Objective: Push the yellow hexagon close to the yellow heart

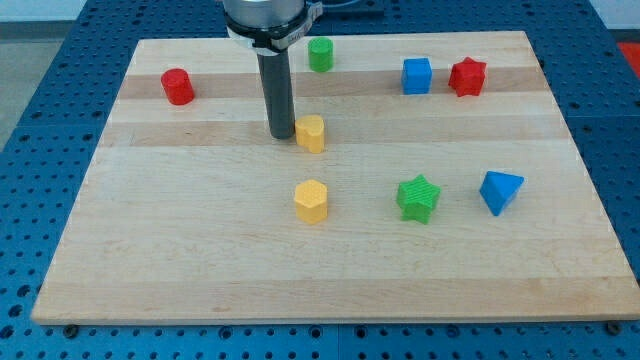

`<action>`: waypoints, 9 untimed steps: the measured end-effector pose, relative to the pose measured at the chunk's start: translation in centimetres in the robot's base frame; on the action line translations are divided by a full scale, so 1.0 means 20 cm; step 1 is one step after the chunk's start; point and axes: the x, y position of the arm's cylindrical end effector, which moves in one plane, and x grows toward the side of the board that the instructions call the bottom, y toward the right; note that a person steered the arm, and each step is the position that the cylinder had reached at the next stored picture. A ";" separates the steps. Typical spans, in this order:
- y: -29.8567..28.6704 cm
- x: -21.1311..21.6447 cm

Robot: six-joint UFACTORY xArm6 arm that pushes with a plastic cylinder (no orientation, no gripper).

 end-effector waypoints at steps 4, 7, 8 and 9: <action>-0.27 0.66; 0.22 1.03; 0.21 0.98; 0.15 0.66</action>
